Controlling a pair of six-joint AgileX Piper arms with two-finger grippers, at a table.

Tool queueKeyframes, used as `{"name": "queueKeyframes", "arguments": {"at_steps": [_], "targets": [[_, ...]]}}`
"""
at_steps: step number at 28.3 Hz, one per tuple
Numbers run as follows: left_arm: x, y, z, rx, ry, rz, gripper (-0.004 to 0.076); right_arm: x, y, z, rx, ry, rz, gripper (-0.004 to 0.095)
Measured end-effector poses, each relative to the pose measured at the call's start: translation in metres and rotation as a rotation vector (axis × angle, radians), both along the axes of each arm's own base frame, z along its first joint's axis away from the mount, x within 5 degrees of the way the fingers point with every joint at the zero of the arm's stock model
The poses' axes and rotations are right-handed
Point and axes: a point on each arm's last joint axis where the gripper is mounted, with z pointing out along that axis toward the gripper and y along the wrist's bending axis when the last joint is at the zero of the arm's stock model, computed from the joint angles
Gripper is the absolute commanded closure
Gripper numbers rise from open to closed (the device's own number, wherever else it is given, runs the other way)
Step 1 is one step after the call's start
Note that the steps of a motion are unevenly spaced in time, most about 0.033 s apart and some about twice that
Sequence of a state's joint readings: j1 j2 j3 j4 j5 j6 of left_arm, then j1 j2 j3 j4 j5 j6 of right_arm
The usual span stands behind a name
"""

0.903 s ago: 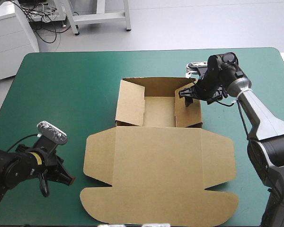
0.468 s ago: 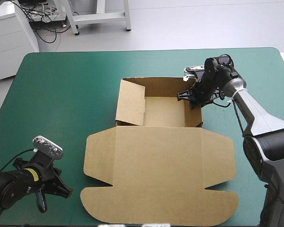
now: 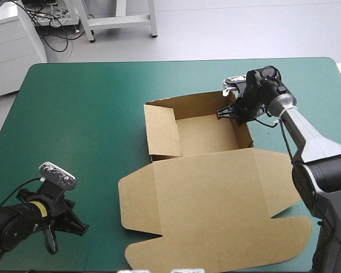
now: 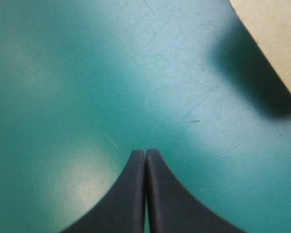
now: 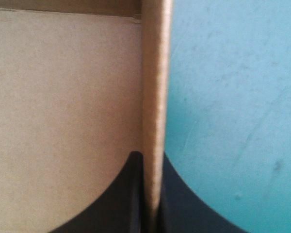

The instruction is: Fold the box

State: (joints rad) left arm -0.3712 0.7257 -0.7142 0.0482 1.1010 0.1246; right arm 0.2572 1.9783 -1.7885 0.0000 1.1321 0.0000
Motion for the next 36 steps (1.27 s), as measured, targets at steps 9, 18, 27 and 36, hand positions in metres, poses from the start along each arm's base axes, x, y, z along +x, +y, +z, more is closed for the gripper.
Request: {"name": "queueKeyframes", "arguments": {"at_steps": [9, 18, 27, 36], "targets": [[0.000, 0.000, 0.000, 0.004, -0.002, 0.003, 0.0756, 0.027, -0.071, 0.030, -0.030, -0.188, -0.129, 0.0931], [0.001, 0.002, 0.000, 0.014, -0.017, 0.011, 0.0756, 0.025, -0.197, 0.034, -0.071, -0.250, -0.405, 0.0931], [0.002, 0.001, 0.001, 0.010, -0.029, 0.010, 0.0756, 0.003, -0.273, 0.034, -0.106, -0.245, -0.569, 0.0923], [0.003, 0.001, 0.001, 0.007, -0.030, 0.010, 0.0756, -0.013, -0.305, 0.033, -0.131, -0.207, -0.592, 0.0115]]}}
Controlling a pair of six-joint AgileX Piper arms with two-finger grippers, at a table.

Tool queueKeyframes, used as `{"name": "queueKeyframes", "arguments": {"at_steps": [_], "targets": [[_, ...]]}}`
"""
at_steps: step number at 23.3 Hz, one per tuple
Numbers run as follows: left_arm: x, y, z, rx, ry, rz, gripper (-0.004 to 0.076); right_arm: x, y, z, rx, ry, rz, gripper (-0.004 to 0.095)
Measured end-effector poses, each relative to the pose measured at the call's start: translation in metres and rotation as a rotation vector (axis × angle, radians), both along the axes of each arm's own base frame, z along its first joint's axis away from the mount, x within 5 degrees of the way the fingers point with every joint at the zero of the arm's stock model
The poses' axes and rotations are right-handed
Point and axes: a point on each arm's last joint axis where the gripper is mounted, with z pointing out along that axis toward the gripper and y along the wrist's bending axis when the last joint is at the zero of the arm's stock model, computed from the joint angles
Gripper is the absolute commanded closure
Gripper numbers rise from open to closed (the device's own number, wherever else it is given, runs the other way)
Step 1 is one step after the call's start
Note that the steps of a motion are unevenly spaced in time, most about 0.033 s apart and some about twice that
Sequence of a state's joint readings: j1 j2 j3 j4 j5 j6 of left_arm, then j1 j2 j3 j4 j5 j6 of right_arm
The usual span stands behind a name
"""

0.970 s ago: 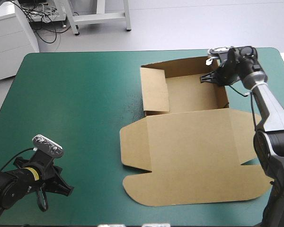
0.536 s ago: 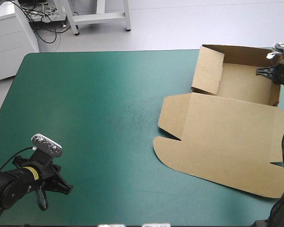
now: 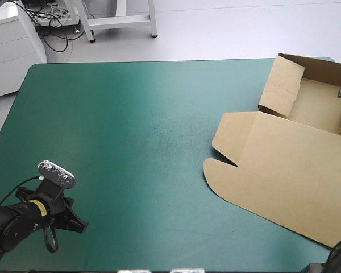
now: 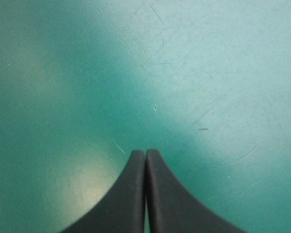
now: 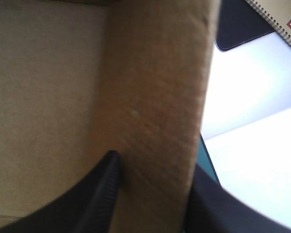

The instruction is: Fold the box

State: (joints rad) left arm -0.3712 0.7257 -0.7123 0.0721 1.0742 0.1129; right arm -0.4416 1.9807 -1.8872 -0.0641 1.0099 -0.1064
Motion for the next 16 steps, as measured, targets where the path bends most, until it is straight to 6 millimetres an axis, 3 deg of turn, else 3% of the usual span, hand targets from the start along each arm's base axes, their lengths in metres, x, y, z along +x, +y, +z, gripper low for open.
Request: {"name": "queueKeyframes", "arguments": {"at_steps": [2, 10, 12, 14, 16], "targets": [[0.000, 0.000, 0.000, -0.001, 0.000, 0.000, 0.0756, -0.002, -0.002, 0.000, 0.001, 0.009, -0.003, -0.0035], [0.000, 0.000, 0.000, -0.001, 0.001, 0.000, 0.0756, -0.007, -0.003, 0.001, 0.006, 0.038, -0.008, -0.0016], [0.000, 0.000, 0.000, 0.000, 0.003, 0.000, 0.0756, -0.011, -0.001, 0.009, 0.004, 0.033, -0.010, 0.0052], [-0.001, 0.000, 0.000, 0.002, 0.008, 0.001, 0.0756, -0.020, 0.004, 0.026, -0.003, 0.013, -0.010, 0.0194], [-0.001, 0.000, -0.001, 0.005, 0.015, 0.001, 0.0756, -0.027, 0.007, 0.039, -0.012, -0.009, -0.011, 0.0396]]}}
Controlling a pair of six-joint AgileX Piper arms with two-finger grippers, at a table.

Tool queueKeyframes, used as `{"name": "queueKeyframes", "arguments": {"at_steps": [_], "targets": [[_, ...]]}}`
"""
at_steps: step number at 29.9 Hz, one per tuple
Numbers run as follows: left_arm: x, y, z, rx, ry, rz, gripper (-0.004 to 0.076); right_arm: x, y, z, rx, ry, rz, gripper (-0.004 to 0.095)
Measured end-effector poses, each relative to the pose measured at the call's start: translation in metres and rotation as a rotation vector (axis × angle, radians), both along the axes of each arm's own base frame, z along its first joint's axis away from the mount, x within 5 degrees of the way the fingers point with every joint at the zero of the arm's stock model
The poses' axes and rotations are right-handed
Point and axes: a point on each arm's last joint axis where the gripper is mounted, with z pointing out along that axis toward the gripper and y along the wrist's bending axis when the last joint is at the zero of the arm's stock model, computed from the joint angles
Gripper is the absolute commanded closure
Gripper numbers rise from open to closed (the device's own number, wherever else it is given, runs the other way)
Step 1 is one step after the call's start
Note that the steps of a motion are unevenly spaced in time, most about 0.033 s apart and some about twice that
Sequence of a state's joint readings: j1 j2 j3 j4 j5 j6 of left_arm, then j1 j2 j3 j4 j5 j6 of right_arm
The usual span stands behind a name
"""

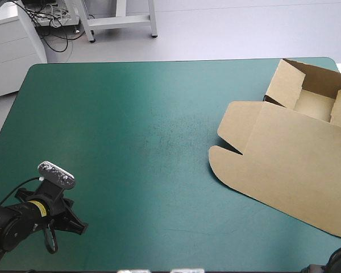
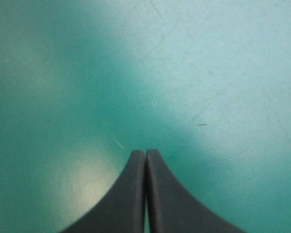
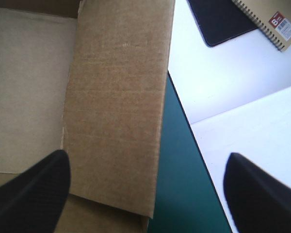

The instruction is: Fold the box

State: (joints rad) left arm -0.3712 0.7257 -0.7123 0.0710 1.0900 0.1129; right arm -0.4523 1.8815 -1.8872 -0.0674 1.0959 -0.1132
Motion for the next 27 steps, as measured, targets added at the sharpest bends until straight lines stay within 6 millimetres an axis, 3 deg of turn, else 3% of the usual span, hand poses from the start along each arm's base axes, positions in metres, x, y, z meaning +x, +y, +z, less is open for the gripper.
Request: {"name": "queueKeyframes", "arguments": {"at_steps": [4, 5, 9, 16, 22, 27], "targets": [[-0.001, 0.001, -0.001, 0.006, 0.019, 0.001, 0.0756, -0.017, 0.008, 0.030, -0.024, -0.060, 0.000, 0.0884], [-0.002, 0.001, -0.001, 0.007, 0.022, 0.001, 0.0756, -0.021, 0.011, 0.037, -0.025, -0.079, 0.001, 0.0924], [-0.002, 0.000, -0.001, -0.006, 0.027, 0.000, 0.0756, -0.036, 0.025, 0.061, 0.007, -0.136, 0.039, 0.0931], [-0.002, -0.001, -0.001, -0.017, 0.022, 0.001, 0.0756, -0.045, 0.063, 0.076, 0.119, -0.140, 0.222, 0.0929], [0.002, -0.003, 0.002, -0.045, -0.025, 0.012, 0.0756, -0.046, 0.132, 0.089, 0.184, -0.188, 0.469, 0.0924], [0.004, -0.004, 0.003, -0.056, -0.052, 0.010, 0.0756, -0.070, 0.193, 0.093, 0.212, -0.201, 0.652, 0.0924]]}}
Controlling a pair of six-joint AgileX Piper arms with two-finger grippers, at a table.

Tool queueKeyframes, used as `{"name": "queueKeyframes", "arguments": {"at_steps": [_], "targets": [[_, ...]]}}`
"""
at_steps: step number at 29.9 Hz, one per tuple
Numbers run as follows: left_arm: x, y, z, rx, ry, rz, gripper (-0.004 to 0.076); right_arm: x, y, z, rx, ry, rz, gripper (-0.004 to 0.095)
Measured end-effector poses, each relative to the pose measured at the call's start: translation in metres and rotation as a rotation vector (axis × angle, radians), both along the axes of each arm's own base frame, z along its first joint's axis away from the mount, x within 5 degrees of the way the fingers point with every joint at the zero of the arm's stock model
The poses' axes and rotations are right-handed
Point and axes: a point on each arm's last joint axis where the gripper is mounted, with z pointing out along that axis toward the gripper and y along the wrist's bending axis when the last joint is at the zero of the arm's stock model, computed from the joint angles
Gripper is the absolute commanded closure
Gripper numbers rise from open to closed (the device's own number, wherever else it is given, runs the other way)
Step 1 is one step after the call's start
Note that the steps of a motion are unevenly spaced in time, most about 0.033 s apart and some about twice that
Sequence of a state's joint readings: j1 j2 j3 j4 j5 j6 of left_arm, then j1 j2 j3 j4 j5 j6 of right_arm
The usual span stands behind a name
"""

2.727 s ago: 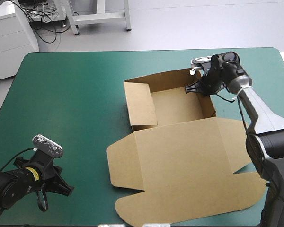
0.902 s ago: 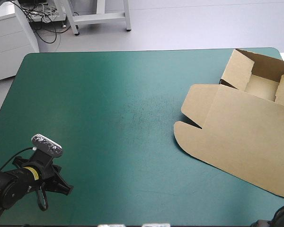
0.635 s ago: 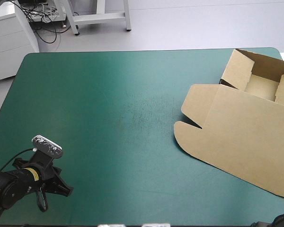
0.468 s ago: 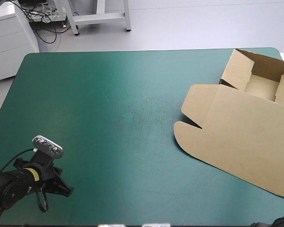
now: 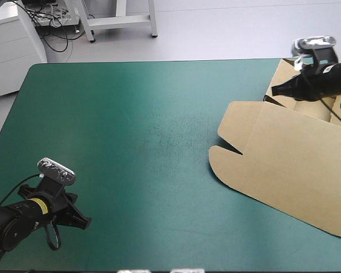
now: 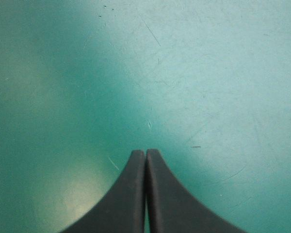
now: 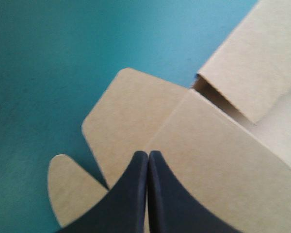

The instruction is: Fold the box

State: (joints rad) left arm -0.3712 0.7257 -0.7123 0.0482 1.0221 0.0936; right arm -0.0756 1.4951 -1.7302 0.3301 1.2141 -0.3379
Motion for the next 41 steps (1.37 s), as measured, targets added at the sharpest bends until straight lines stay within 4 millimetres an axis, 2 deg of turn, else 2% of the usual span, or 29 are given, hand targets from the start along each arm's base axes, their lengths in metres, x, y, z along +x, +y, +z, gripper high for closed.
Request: {"name": "queueKeyframes", "arguments": {"at_steps": [1, 5, 9, 15, 21, 26, 32, 41], "targets": [[0.000, 0.000, 0.000, 0.000, 0.000, 0.001, 0.0756, -0.007, 0.013, -0.003, 0.003, -0.004, 0.036, 0.0924], [0.000, 0.001, 0.000, 0.007, -0.003, 0.017, 0.0756, -0.041, 0.045, -0.014, 0.011, -0.036, 0.129, 0.0924], [0.000, 0.002, -0.001, 0.004, 0.009, 0.036, 0.0756, -0.076, 0.059, -0.032, 0.015, -0.033, 0.187, 0.0924], [-0.002, 0.001, -0.006, -0.014, 0.043, 0.041, 0.0756, -0.127, 0.053, -0.063, 0.013, 0.000, 0.200, 0.0924], [-0.008, -0.001, -0.034, -0.023, 0.148, 0.043, 0.0756, -0.175, 0.044, -0.102, 0.007, 0.038, 0.199, 0.0924], [-0.014, -0.004, -0.052, -0.056, 0.225, 0.045, 0.0756, -0.207, 0.039, -0.132, 0.006, 0.048, 0.198, 0.0925], [-0.019, -0.003, -0.059, -0.076, 0.221, 0.041, 0.0756, -0.232, 0.033, -0.159, -0.002, 0.020, 0.191, 0.0926], [-0.032, 0.002, -0.052, -0.116, 0.126, 0.030, 0.0756, -0.250, 0.029, -0.170, -0.005, -0.047, 0.185, 0.0926]]}}
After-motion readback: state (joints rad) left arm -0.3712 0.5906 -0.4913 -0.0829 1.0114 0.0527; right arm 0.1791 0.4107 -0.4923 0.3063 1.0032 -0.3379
